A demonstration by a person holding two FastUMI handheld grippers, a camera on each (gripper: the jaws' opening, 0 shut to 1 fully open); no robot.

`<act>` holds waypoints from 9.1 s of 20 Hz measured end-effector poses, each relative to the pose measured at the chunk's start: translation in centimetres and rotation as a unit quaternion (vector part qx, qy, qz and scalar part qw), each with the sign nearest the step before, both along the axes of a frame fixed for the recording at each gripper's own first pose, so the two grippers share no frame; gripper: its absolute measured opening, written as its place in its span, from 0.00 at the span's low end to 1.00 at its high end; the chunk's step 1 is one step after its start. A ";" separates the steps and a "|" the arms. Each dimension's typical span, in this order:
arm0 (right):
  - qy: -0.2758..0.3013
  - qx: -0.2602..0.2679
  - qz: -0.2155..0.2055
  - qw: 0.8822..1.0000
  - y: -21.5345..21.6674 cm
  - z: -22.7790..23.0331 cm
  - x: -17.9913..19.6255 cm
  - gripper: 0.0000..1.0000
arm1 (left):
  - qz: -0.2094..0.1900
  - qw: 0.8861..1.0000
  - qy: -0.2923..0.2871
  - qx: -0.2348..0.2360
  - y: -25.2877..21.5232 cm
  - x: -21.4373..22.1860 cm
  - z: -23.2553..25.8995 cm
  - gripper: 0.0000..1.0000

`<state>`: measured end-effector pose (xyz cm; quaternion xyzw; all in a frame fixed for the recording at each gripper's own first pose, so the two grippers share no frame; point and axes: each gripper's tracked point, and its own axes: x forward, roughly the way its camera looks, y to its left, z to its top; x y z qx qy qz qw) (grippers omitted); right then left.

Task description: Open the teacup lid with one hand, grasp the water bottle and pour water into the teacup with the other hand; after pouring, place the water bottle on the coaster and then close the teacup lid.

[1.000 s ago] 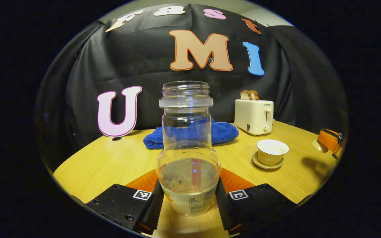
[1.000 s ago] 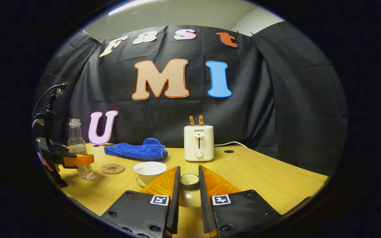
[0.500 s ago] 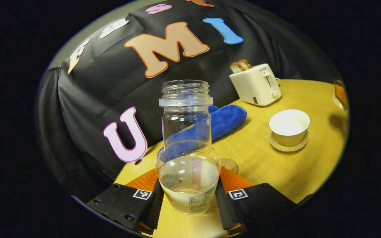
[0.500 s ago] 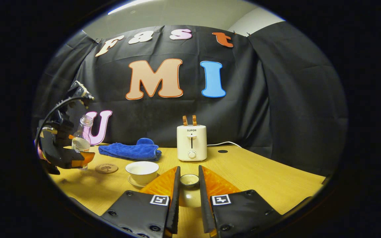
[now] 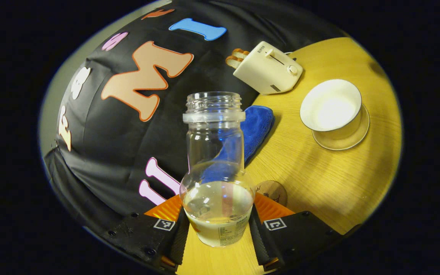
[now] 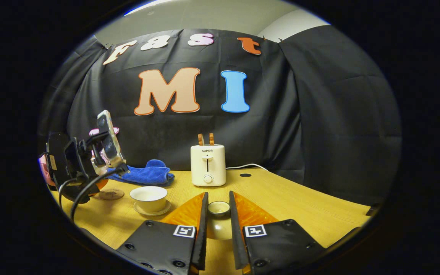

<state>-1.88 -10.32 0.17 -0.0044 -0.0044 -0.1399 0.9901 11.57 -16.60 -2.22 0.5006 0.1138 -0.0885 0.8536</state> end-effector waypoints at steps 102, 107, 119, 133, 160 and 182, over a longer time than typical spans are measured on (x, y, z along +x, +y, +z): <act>0.001 -0.001 -0.026 1.000 -1.5 0.1 -0.5 0.33 | -0.022 0.845 0.081 -0.528 -0.6 4.7 -0.3 0.69; 0.001 -0.001 -0.028 1.000 -1.6 0.1 -0.6 0.32 | -0.026 0.849 0.090 -0.519 -0.8 4.8 -0.8 0.72; 0.001 -0.001 -0.028 1.000 -1.6 0.1 -0.7 0.32 | -0.035 0.850 0.091 -0.518 0.0 3.9 -1.4 0.96; 0.001 -0.001 -0.023 1.000 -1.4 0.1 -0.5 0.32 | -0.078 0.854 0.015 -0.515 1.2 0.2 1.0 0.95; 0.020 0.010 0.236 0.971 14.4 -1.3 13.0 0.32 | 0.011 0.855 -0.067 -0.514 9.4 -6.0 1.9 0.95; 0.058 0.009 0.268 0.961 15.3 -2.4 13.1 0.96 | 0.000 0.855 -0.061 -0.515 8.8 -6.0 2.0 0.95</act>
